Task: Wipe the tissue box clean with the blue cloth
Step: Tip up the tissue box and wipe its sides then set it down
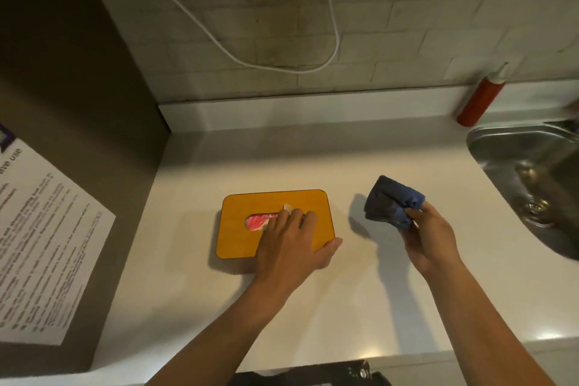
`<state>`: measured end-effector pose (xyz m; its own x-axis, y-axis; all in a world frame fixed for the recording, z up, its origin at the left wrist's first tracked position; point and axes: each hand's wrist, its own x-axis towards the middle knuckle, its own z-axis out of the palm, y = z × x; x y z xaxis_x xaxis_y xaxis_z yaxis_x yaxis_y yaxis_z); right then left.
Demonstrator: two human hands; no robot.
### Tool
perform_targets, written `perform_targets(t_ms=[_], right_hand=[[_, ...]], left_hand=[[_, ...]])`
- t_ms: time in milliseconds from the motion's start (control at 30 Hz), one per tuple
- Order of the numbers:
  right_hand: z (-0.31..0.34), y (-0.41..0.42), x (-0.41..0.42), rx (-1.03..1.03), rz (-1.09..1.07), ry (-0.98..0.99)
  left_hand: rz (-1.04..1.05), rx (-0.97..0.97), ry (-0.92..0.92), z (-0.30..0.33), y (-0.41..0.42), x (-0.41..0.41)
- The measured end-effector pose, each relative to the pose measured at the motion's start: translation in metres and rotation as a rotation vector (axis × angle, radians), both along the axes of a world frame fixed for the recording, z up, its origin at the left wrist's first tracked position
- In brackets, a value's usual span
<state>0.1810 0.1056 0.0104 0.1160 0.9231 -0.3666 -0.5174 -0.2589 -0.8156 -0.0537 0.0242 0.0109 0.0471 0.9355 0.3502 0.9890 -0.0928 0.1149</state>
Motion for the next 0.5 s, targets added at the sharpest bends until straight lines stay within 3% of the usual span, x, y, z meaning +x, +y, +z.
perform_targets(t_ms=[167,267,500], right_hand=[[-0.016,-0.006,-0.011,-0.203,-0.115,0.225],[-0.035,-0.015,-0.021,-0.254,-0.191,0.227],[-0.048,-0.034,-0.008,-0.263,-0.187,-0.174]], left_hand=[[0.01,-0.04,0.011,-0.005,-0.001,0.003],[0.024,-0.056,0.021,-0.006,-0.002,0.003],[0.087,-0.107,0.067,0.002,-0.012,-0.004]])
